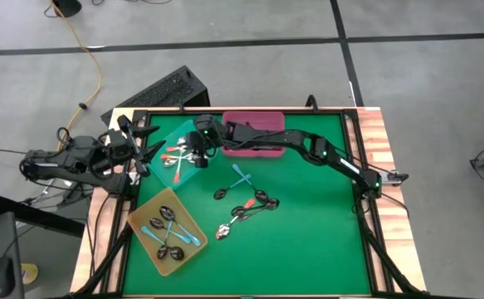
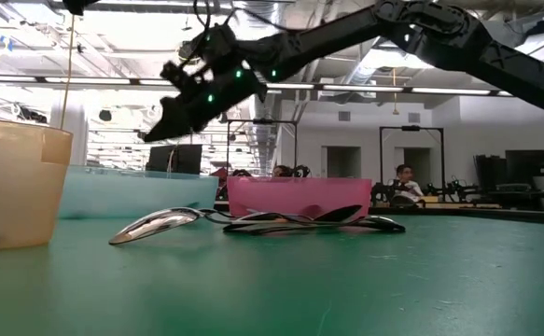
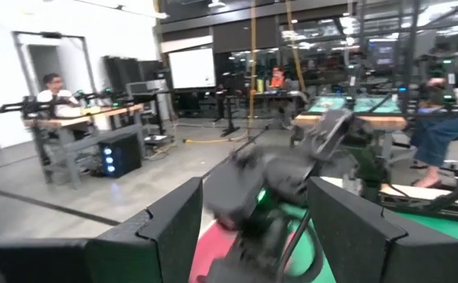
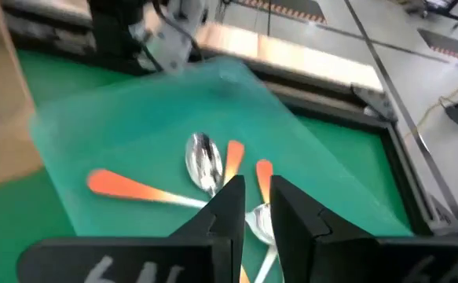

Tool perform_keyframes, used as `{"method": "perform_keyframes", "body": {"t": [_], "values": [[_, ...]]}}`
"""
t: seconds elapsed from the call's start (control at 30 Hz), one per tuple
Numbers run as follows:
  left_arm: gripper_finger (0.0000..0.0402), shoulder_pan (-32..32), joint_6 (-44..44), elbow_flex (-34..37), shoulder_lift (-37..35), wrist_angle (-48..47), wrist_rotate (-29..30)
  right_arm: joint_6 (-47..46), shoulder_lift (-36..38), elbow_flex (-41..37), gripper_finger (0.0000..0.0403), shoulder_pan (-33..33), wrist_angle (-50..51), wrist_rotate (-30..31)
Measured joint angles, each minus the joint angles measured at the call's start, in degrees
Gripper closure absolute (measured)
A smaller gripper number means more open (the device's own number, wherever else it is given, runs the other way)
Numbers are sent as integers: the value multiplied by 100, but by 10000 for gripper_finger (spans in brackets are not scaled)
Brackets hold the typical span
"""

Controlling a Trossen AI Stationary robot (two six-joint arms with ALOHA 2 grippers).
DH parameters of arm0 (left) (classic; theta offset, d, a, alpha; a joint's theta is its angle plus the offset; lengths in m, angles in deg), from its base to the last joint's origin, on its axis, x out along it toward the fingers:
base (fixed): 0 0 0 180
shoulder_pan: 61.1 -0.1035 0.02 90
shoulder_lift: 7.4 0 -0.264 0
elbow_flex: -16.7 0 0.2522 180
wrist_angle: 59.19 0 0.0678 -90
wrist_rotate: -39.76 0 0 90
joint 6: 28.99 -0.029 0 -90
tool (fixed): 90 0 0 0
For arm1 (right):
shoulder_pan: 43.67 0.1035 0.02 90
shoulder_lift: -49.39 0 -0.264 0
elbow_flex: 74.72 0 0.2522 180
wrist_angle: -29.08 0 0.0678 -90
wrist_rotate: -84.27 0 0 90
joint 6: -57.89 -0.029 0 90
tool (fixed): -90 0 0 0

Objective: Sort silverware by color (type)
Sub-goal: Put the blue spoon into the orange bin

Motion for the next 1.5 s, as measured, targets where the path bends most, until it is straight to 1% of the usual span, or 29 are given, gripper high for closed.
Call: {"method": "perform_keyframes", "body": {"t": [0.07, 0.13, 0.2, 0.27, 0.33, 0.4, 0.6, 0.8, 0.87, 0.97, 1.07, 1.2, 1.4, 1.5], "values": [[183, 0, 63, 0, 0, -26, 139, -82, 65, 223, 323, 29, 358, -31], [183, -1, 161, 0, 0, -32, 193, -122, 176, 406, 323, 79, 1023, -28], [183, -1, 299, 0, -2, -63, 173, -163, 324, 368, 323, 145, 1345, -16], [183, 0, 498, 0, -1, -161, 161, -341, 556, 336, 323, 199, 2251, -16], [183, -1, 754, 0, -2, -337, 143, -546, 652, 371, 323, 290, 2575, -14], [183, -1, 981, 0, 0, -524, 145, -840, 820, 354, 323, 340, 3362, -13], [183, -1, 1544, 0, -1, -840, 108, -1276, 790, 338, 323, 747, 4974, -27], [183, -1, 1722, 0, 0, -1010, -1, -1348, 681, 32, 323, 1360, 5519, 74], [183, -1, 1790, 0, 0, -1055, 1, -1421, 685, -234, 323, 1494, 5438, 125], [183, -1, 1801, 0, 0, -1123, 1, -1638, 681, -483, 323, 1599, 5660, 123], [183, -1, 1889, 0, 0, -1270, 1, -2023, 688, -709, 323, 1623, 5823, 159], [183, -1, 2040, 0, 0, -1420, 2, -2218, 683, -1079, 323, 1597, 5792, 292], [183, -1, 2054, 0, 0, -1434, 3, -2293, 758, -1096, 323, 1480, 5750, 301], [183, -1, 2054, 0, 0, -1426, 3, -2187, 921, -1109, 324, 1433, 5763, 375]]}}
